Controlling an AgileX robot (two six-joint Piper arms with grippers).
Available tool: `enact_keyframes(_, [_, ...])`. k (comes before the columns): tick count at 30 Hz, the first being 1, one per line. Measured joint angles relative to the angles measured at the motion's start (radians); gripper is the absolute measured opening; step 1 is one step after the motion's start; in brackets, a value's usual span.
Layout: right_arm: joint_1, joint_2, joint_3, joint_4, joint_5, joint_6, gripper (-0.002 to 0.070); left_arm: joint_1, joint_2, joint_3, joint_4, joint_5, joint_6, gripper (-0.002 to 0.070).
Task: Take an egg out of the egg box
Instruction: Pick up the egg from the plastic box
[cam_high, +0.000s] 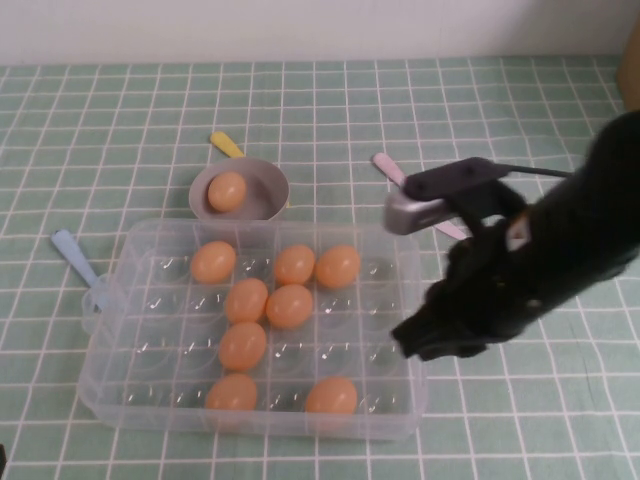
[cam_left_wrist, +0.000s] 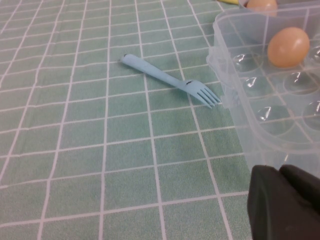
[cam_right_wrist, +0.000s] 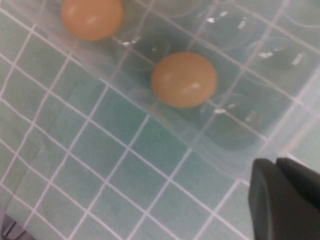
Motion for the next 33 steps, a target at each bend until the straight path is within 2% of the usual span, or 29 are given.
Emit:
enact_keyframes(5, [0.095,0.112,-0.112,-0.017,0.010,-0.002,-0.0010,0.000,0.000,0.000,0.000,0.000,0.000,-0.0003])
enact_keyframes(10, [0.129,0.209,-0.196,-0.024,0.054,-0.063,0.0048,0.000,0.000,0.000,0.000,0.000,0.000,-0.0003])
enact_keyframes(14, [0.132,0.268,-0.233,-0.024,0.084,-0.069,0.0176,0.000,0.000,0.000,0.000,0.000,0.000,-0.0003])
enact_keyframes(18, [0.132,0.312,-0.257,-0.024,0.086,-0.008,0.0393,0.000,0.000,0.000,0.000,0.000,0.000,-0.0003])
enact_keyframes(21, [0.132,0.335,-0.284,-0.028,0.086,0.074,0.0496,0.000,0.000,0.000,0.000,0.000,0.000,-0.0003])
enact_keyframes(28, [0.141,0.387,-0.320,-0.039,0.078,0.236,0.0536,0.000,0.000,0.000,0.000,0.000,0.000,-0.0003])
enact_keyframes(33, [0.152,0.402,-0.322,-0.050,0.077,0.259,0.0543,0.000,0.000,0.000,0.000,0.000,0.000,-0.0003])
